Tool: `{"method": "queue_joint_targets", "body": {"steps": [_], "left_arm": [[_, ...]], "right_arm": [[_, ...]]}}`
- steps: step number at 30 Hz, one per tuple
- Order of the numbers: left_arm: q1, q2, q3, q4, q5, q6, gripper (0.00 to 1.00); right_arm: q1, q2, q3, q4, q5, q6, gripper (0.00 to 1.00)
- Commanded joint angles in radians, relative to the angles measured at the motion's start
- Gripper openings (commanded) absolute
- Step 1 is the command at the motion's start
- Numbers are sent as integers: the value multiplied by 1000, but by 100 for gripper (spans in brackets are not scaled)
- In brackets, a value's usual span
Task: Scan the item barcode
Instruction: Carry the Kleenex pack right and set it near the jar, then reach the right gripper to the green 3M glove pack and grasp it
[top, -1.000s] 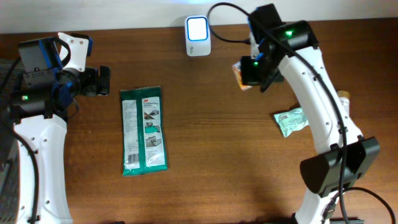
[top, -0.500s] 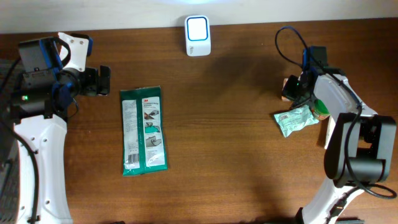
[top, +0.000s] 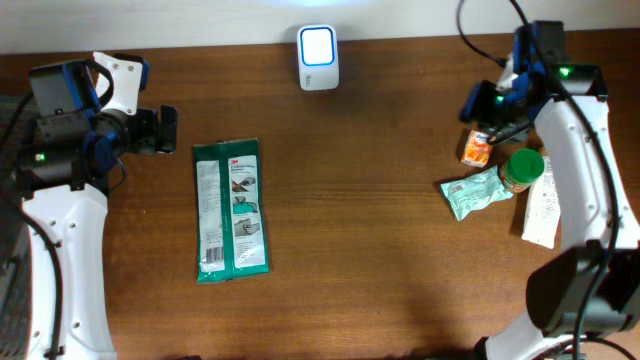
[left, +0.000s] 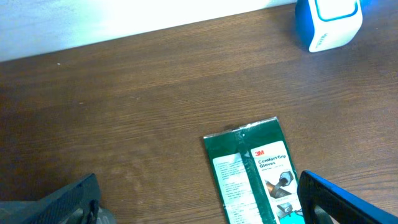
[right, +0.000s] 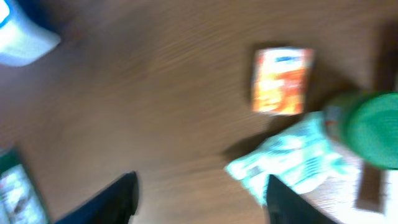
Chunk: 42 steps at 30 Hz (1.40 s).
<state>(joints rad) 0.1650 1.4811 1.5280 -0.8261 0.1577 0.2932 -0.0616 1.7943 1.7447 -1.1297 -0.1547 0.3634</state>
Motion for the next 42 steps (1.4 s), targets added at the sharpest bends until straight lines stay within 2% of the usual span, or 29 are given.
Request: {"method": "queue_joint_targets", "body": {"steps": [1,7,12,15,18,21,23,27,30,33,36,39,42], "left_arm": [[3,-9,11,2,11,12,99],[3,-9,11,20,16,11,99],[3,-10,11,40,146,-16,99],[3,-10,11,25,146,-15,99],[5,-10,11,32,129,-16,99],[38,-10,11,49,52,-183,99],[84,-10,11,70,55,-282,99],[121,-10,11,116,55,-387,99],[126,-10,11,126,55,-402,99],[126,-10,11,115,55,-402,99],[126,-10,11,101,55,-402,99],[126,-10,11,73,55,-402,99],[126,-10,11,46,55,-401,99]], "right_arm": [[132,32,-21,-6,-104,-18,68],[350,142,-82,140,-105,64,66],[471,243,-86,235,-236,89,47],[581,318,-86,407,-378,172,34],[692,389,-86,583,-392,289,37],[776,437,-86,737,-386,330,44],[815,453,-86,803,-352,357,47],[857,483,-86,877,-319,354,47],[906,513,-86,938,-319,298,48],[906,518,-86,947,-320,296,48],[898,518,-86,874,-325,296,48],[847,518,-85,642,-346,291,47],[774,513,-68,401,-346,160,47]]}}
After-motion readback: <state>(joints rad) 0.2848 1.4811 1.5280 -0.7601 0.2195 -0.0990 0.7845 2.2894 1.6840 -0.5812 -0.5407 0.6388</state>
